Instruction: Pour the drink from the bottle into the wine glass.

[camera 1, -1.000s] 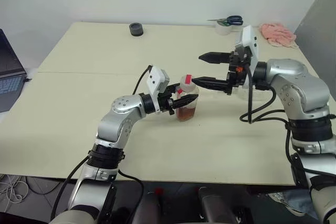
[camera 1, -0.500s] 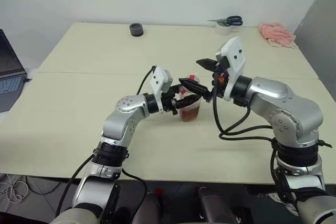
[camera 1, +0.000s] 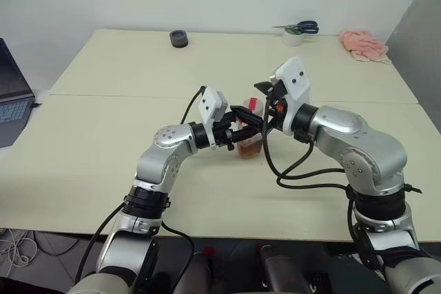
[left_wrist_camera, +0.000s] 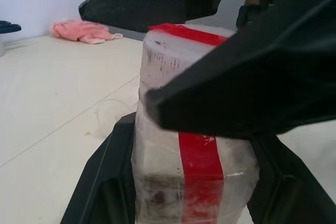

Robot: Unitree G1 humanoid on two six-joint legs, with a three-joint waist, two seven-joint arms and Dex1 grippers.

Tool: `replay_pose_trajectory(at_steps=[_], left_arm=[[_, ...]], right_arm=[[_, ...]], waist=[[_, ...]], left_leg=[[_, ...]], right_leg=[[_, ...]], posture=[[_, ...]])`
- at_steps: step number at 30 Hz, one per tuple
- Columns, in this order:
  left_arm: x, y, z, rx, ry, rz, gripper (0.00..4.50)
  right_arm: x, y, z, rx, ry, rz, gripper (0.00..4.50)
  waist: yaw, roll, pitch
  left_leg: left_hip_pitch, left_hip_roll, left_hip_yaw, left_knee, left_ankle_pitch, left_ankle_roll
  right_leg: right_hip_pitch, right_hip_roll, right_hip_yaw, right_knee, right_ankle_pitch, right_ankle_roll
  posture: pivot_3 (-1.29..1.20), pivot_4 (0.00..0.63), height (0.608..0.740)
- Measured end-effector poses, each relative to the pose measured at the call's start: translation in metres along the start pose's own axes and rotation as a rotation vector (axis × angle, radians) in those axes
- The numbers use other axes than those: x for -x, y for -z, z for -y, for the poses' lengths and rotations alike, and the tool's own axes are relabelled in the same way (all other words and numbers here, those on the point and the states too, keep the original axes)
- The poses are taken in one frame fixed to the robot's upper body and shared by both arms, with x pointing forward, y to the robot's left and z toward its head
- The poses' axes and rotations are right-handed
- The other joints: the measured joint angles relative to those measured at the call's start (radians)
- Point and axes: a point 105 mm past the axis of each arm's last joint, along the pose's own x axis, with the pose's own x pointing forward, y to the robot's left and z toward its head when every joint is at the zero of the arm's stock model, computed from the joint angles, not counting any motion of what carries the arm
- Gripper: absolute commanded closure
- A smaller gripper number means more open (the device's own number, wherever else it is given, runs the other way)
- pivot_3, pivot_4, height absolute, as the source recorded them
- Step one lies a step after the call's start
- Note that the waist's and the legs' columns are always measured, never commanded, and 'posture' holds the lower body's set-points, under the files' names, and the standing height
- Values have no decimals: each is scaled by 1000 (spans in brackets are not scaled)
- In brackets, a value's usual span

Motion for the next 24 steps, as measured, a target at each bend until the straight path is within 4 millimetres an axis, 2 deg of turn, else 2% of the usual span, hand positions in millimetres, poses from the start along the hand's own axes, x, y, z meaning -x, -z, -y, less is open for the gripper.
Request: replay_pose_trajectory(at_steps=[7, 24], left_arm=[[0, 0, 0, 0, 0, 0, 2362], [-1, 5, 0, 4, -3, -21, 2362]], right_arm=[[1, 1, 5, -3, 13, -5, 0], [25, 9, 11, 44, -41, -44, 0]], waist=[[0, 0, 0], [0, 0, 0]], left_leg=[[0, 0, 0, 0, 0, 0], [0, 0, 0, 0, 0, 0]], right_leg=[[0, 0, 0, 0, 0, 0], [0, 0, 0, 0, 0, 0]], posture=[[0, 150, 740], [0, 150, 740]])
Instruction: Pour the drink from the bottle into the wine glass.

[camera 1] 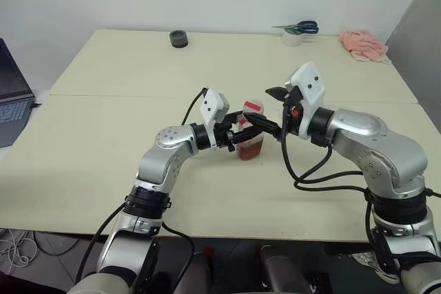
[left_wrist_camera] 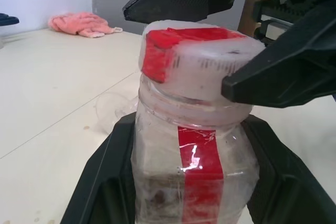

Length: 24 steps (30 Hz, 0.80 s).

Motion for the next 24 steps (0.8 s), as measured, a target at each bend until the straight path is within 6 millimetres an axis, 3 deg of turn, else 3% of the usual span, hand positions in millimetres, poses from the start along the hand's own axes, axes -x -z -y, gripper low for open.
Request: replay_pose_trajectory(at_steps=[7, 13, 19, 24], left_arm=[[2, 0, -2, -2, -11, -2, 2363], [4, 1, -4, -3, -15, -7, 2364], [4, 0, -4, -3, -12, -5, 2364], [4, 0, -4, -4, -12, -5, 2364]], right_arm=[[9, 5, 3, 9, -13, -21, 0], [21, 7, 24, 29, 67, -46, 0], [29, 14, 7, 14, -55, -80, 0], [40, 6, -7, -4, -159, -58, 0]], waist=[[0, 0, 0], [2, 0, 0], [2, 0, 0], [2, 0, 0]], left_leg=[[0, 0, 0, 0, 0, 0], [0, 0, 1, 0, 0, 0], [0, 0, 0, 0, 0, 0], [0, 0, 0, 0, 0, 0]], right_leg=[[0, 0, 0, 0, 0, 0], [0, 0, 0, 0, 0, 0], [0, 0, 0, 0, 0, 0], [0, 0, 0, 0, 0, 1]], posture=[[0, 150, 740], [0, 150, 740], [0, 150, 740], [0, 150, 740]])
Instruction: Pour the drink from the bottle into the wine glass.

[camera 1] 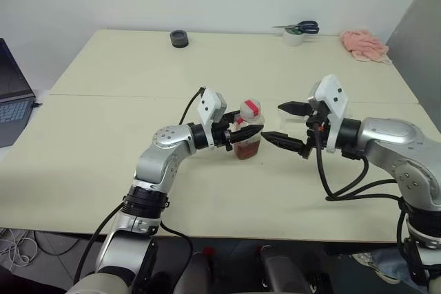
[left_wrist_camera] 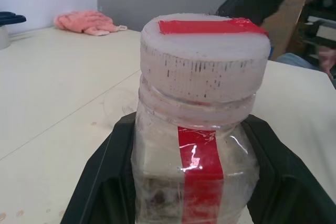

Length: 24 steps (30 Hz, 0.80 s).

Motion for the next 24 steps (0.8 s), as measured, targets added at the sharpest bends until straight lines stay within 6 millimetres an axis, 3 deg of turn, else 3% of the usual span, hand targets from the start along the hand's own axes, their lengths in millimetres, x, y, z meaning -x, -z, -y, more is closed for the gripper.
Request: replay_pose_trajectory(at_steps=[7, 12, 21, 24], left_arm=[[-1, 0, 1, 0, 3, 2, 2364], [-1, 0, 1, -1, 2, 2, 2364], [0, 0, 0, -3, 0, 2, 2364], [0, 0, 0, -3, -2, 1, 2364]], right_arm=[[-18, -28, 2, -26, 43, 120, 0], [-35, -19, 2, -85, 71, 97, 0], [-46, -8, 6, -110, 118, 55, 0], [-49, -8, 9, -110, 138, 56, 978]], waist=[[-2, 0, 0], [0, 0, 0], [-1, 0, 0], [-2, 0, 0]], left_leg=[[1, 1, 0, 0, 0, 0], [0, 0, 0, 0, 0, 0], [0, 0, 0, 0, 0, 0], [0, 1, 0, 0, 0, 0]], right_leg=[[0, 1, 0, 1, -2, 3], [0, 0, 1, 0, 0, -1], [0, 0, 0, 0, 0, -1], [0, 1, 0, 0, 0, -1]], posture=[[0, 150, 740], [0, 150, 740], [0, 150, 740], [0, 150, 740]])
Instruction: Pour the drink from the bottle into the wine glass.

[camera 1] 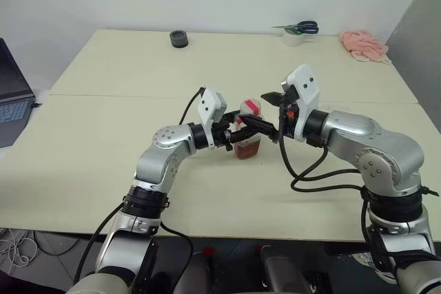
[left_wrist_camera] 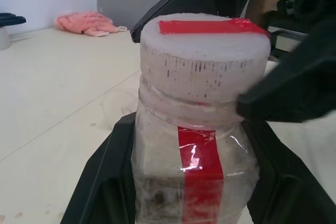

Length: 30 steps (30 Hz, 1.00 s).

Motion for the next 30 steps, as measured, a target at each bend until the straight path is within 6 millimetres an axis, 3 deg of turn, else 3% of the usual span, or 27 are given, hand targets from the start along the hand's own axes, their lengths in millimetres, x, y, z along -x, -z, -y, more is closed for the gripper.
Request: replay_pose_trajectory(at_steps=[5, 6, 17, 24, 30], left_arm=[[0, 0, 0, 0, -5, 0, 2364], [0, 0, -1, 0, -5, 0, 2365], [-2, -6, 1, -21, 6, 20, 2365], [-8, -32, 5, -99, 36, 83, 2365], [-11, -37, 11, -118, 59, 102, 2585]], right_arm=[[-5, -6, -7, 17, -27, 17, 2744], [-5, -6, -8, 18, -28, 17, 2824], [-1, -12, -7, -1, -59, 39, 2824], [19, -34, 6, -135, -103, 144, 2824], [31, -41, 10, -182, -109, 172, 2824]], waist=[[0, 0, 0], [0, 0, 0], [0, 0, 0], [0, 0, 0], [0, 0, 0]], left_leg=[[0, 0, 0, 0, 0, 0], [0, 0, 0, 0, 0, 0], [0, 0, 0, 0, 0, 0], [0, 0, 0, 0, 0, 0], [0, 0, 0, 0, 0, 0]], right_leg=[[0, 0, 0, 0, 0, 0], [0, 0, 0, 0, 0, 0], [0, 0, 0, 0, 0, 0], [0, 0, 0, 0, 0, 0], [0, 0, 0, 0, 0, 0]], posture=[[0, 150, 740], [0, 150, 740], [0, 150, 740], [0, 150, 740], [0, 150, 740]])
